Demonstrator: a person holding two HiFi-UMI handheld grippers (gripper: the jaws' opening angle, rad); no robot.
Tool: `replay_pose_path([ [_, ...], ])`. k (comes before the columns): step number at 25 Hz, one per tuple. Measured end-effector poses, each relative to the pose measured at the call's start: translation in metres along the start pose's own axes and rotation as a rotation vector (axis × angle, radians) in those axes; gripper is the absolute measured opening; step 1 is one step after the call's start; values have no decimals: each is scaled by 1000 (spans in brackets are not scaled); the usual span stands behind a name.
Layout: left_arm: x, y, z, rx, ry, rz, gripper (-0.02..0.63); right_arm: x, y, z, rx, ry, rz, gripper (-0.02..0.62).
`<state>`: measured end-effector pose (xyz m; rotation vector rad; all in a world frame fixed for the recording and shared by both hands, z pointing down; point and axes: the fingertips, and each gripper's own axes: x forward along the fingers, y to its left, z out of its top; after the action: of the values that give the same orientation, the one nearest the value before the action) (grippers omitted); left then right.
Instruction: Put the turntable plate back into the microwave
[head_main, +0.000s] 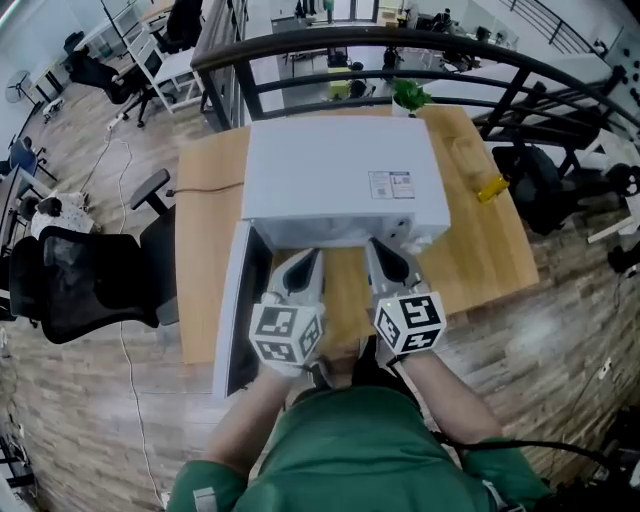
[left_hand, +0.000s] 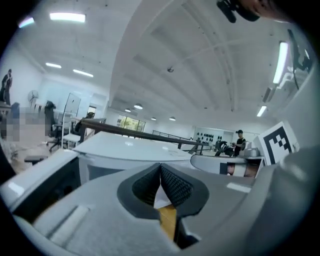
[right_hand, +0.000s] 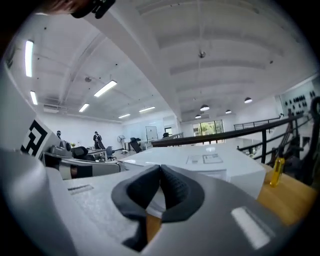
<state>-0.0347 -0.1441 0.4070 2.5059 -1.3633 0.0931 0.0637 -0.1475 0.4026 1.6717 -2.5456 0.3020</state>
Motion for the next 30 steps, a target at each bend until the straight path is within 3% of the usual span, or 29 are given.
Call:
replay_pose_path([
  [6,-34,-24,40,134,-97,-42,11,-31,25,37,-108,-102,-39,5],
  [15,-74,-37,66,273,-172,-65,11,-60,51,60,-139,-157,-89,5],
  [21,-87,-37,83,314,-224,-65,11,-67,62,70,-154,-173,-99,5],
  [30,-91,-34,81,286,-230,-55,12,-78,64,72,-177,-164,-112,5],
])
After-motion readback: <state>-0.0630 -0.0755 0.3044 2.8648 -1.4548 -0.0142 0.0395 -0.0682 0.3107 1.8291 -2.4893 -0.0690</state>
